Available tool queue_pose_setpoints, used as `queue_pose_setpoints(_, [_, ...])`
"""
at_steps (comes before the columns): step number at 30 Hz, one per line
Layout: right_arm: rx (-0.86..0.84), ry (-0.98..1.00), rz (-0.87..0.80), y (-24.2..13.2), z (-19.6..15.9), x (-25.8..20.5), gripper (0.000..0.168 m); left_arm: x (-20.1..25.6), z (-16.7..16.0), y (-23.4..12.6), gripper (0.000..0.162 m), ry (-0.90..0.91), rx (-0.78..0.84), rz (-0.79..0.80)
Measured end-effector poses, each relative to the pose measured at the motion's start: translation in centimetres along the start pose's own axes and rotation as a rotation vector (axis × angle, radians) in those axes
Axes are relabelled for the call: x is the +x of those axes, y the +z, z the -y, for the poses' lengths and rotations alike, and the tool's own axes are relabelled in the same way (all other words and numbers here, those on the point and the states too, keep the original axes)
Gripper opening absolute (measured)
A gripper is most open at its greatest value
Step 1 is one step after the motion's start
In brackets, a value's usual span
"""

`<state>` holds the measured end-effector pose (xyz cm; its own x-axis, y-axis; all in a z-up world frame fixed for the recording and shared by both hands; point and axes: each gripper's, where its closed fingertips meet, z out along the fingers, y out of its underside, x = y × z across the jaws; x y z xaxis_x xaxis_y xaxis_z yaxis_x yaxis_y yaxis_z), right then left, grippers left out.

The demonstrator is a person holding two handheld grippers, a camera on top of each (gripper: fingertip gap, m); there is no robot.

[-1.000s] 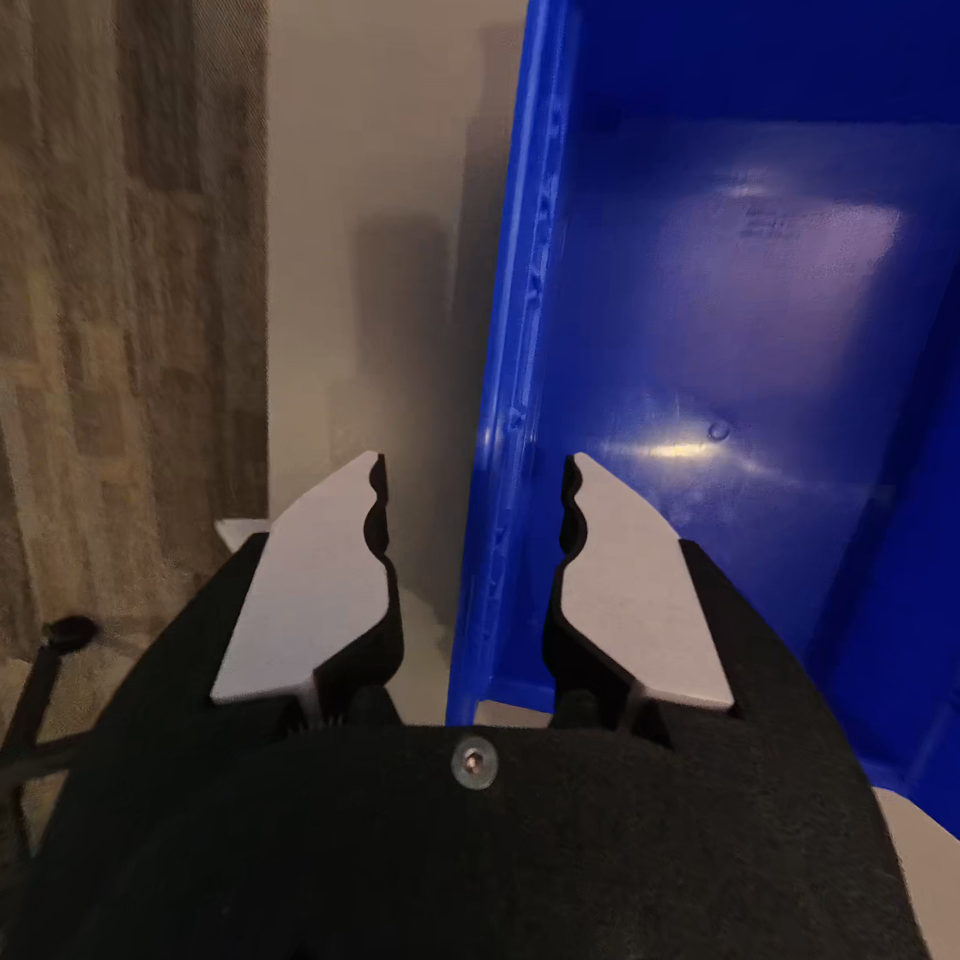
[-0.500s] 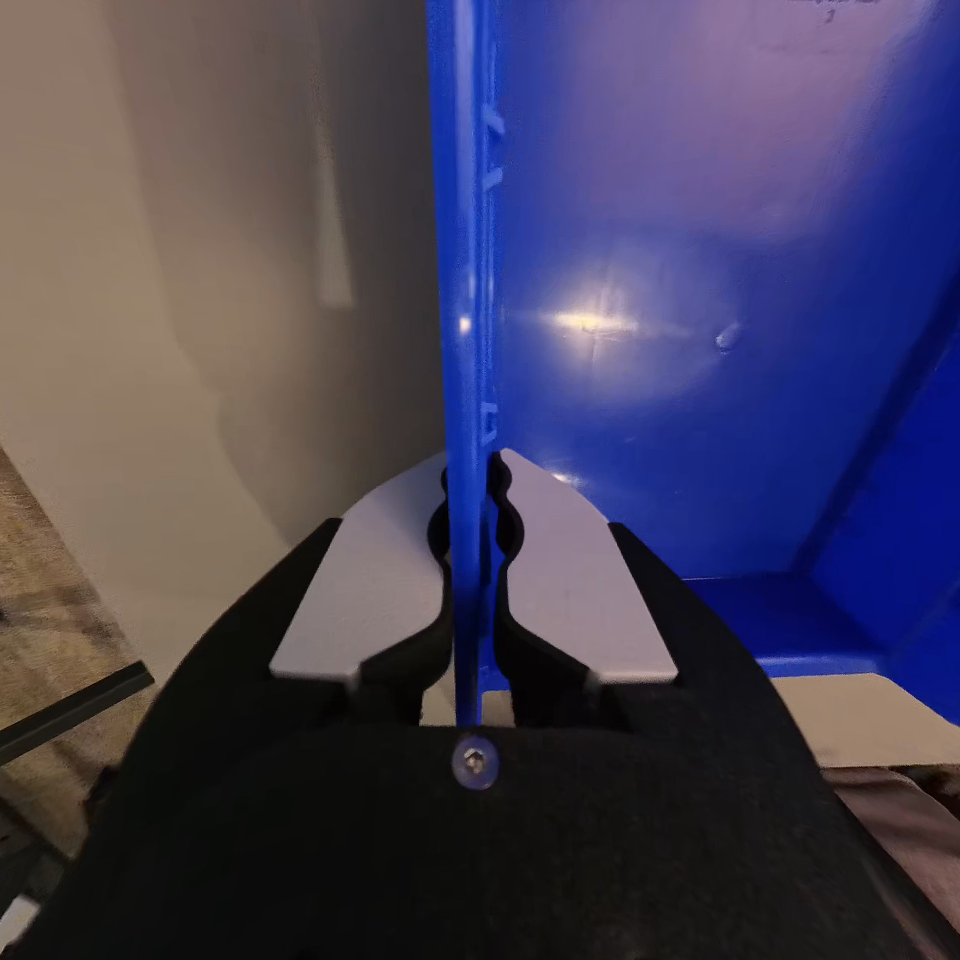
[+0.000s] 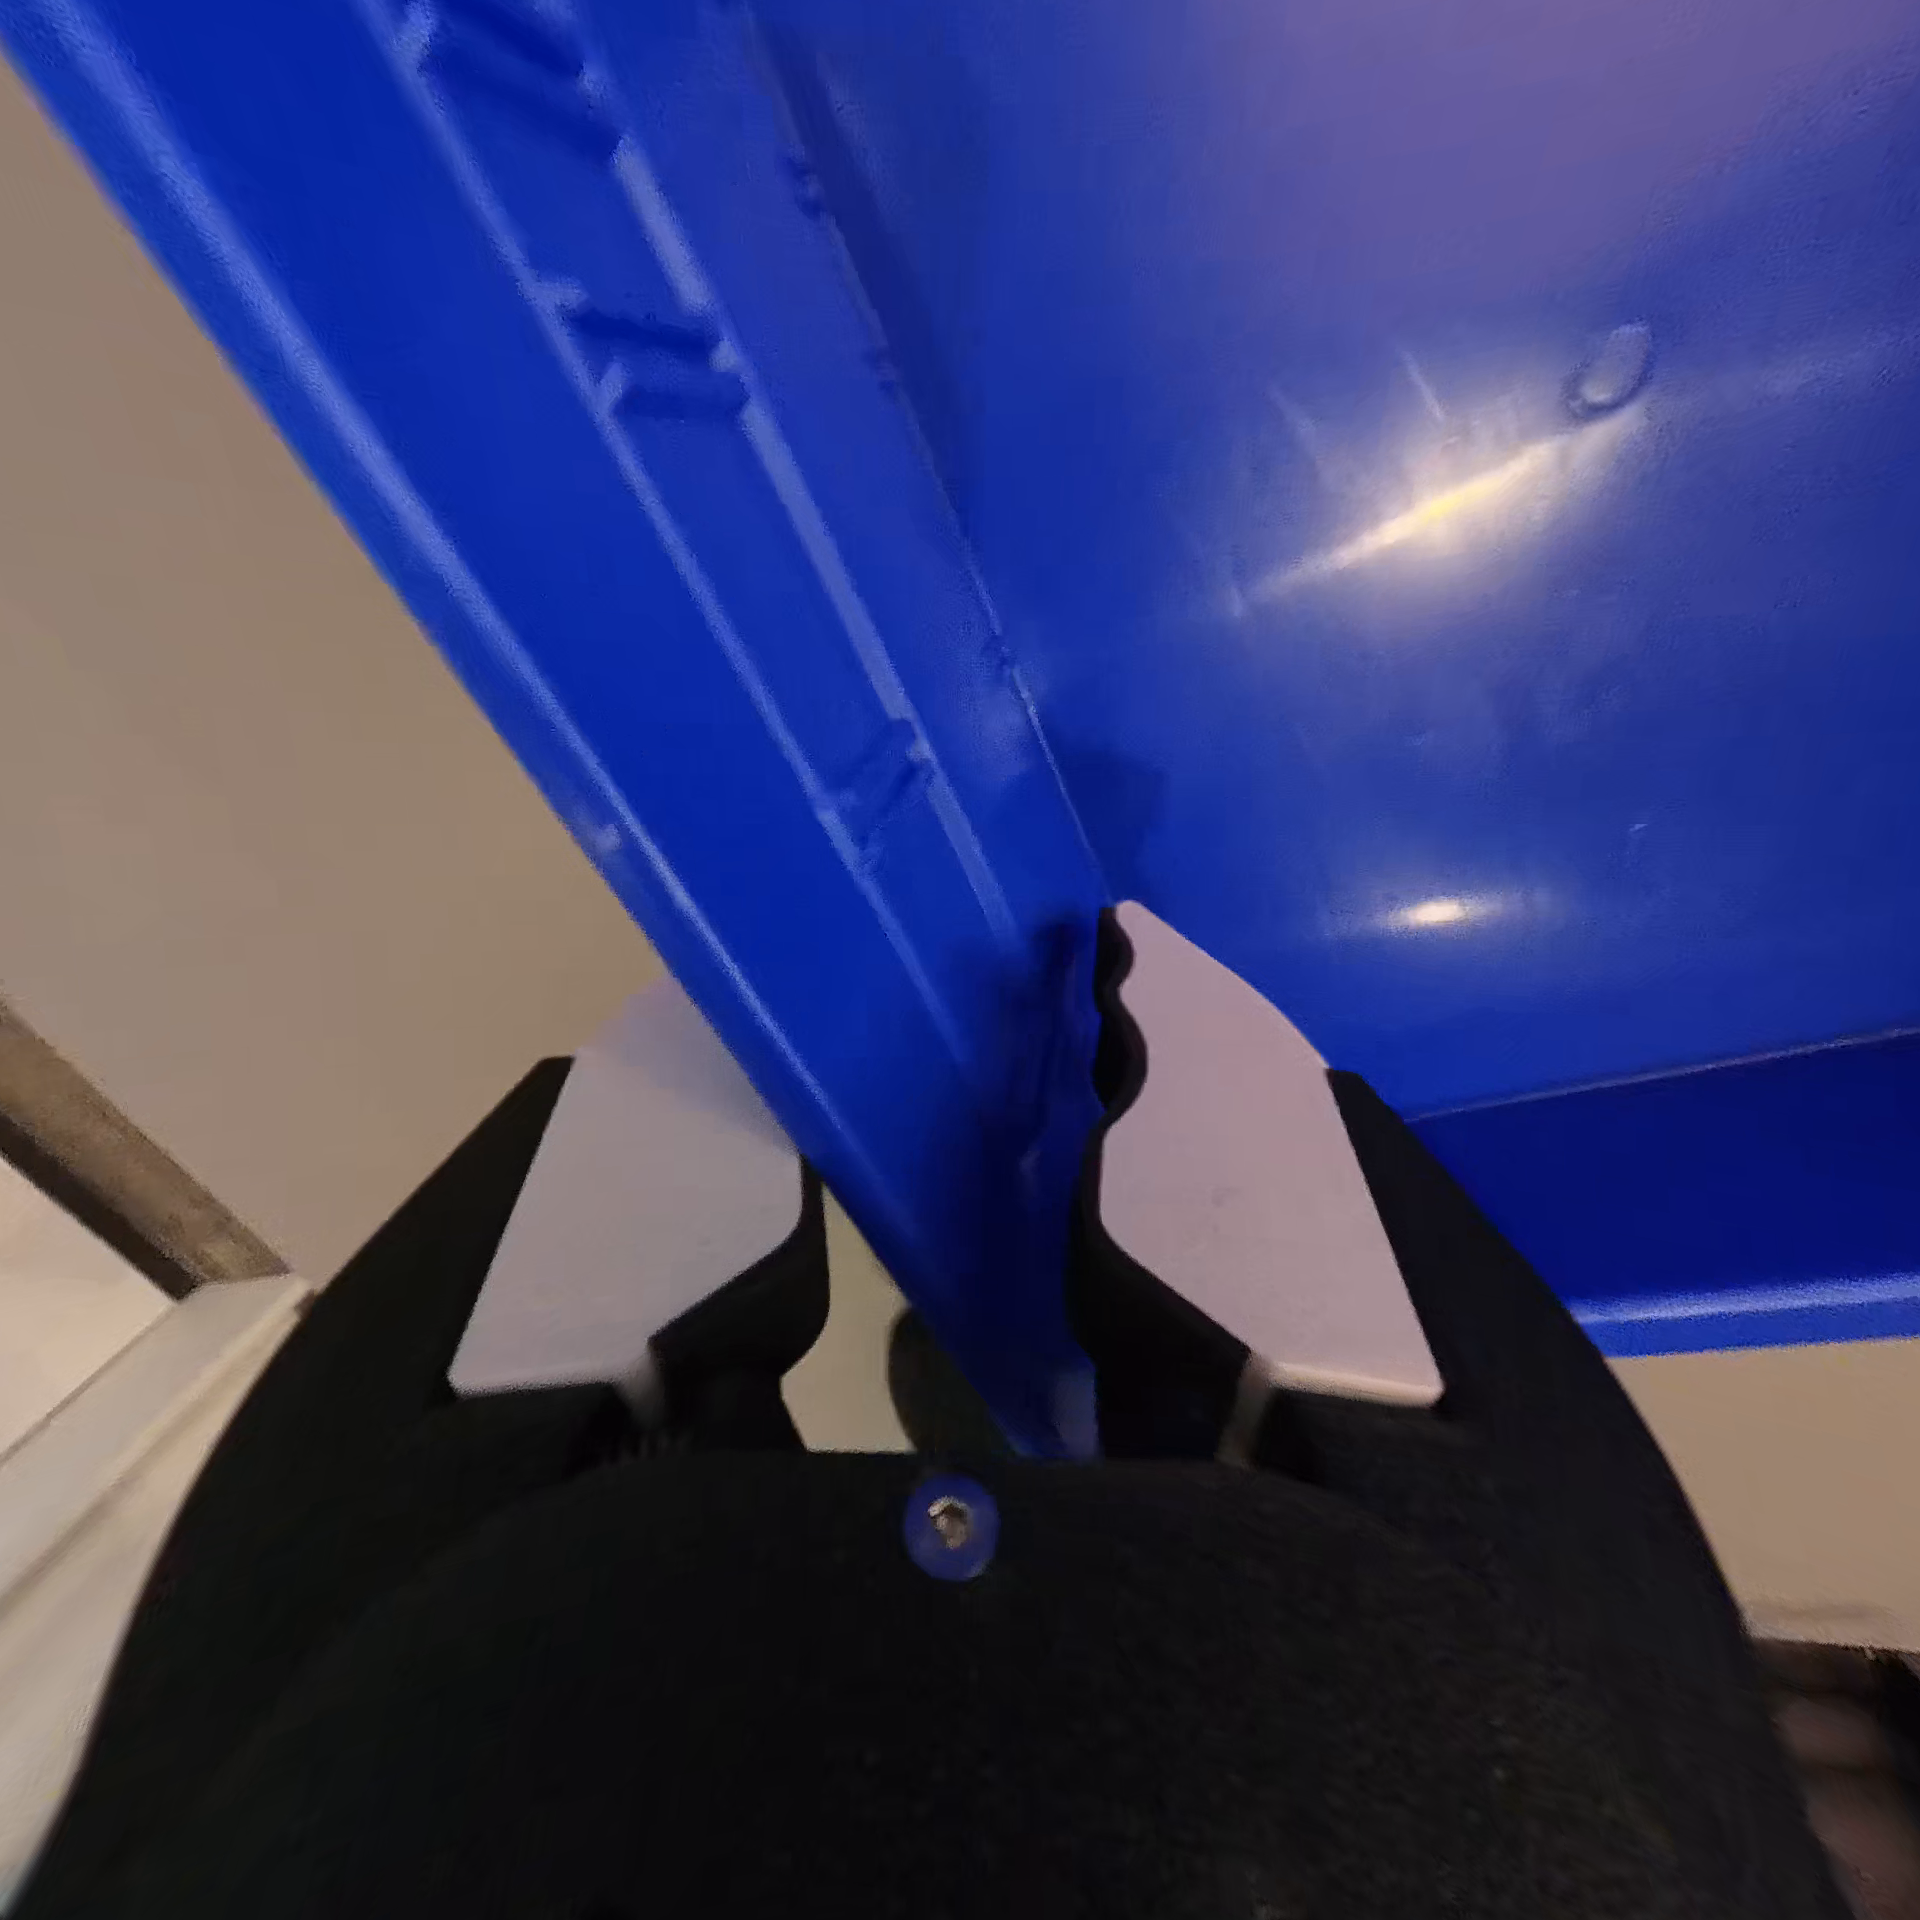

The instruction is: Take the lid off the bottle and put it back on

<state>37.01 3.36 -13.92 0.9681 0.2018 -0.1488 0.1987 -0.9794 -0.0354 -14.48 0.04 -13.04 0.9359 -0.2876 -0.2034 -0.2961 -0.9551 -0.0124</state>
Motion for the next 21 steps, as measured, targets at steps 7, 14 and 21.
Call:
queue_pose_setpoints(7, [-0.022, -0.115, -0.065, 0.7, -0.2, -4.3, 0.012, 5.2, 1.6, -1.0, 0.057, 0.128, 0.064, -0.011])
queue_pose_setpoints(14, [-0.132, -0.123, 0.019, 1.3, -1.3, -4.3, 0.014, 5.3, 1.5, -1.0, 0.056, 0.142, 0.060, -0.035])
queue_pose_setpoints(21, [-0.099, -0.109, -0.010, 1.4, -0.3, -4.0, 0.013, 5.6, 2.0, -1.0, 0.057, 0.175, 0.081, -0.035])
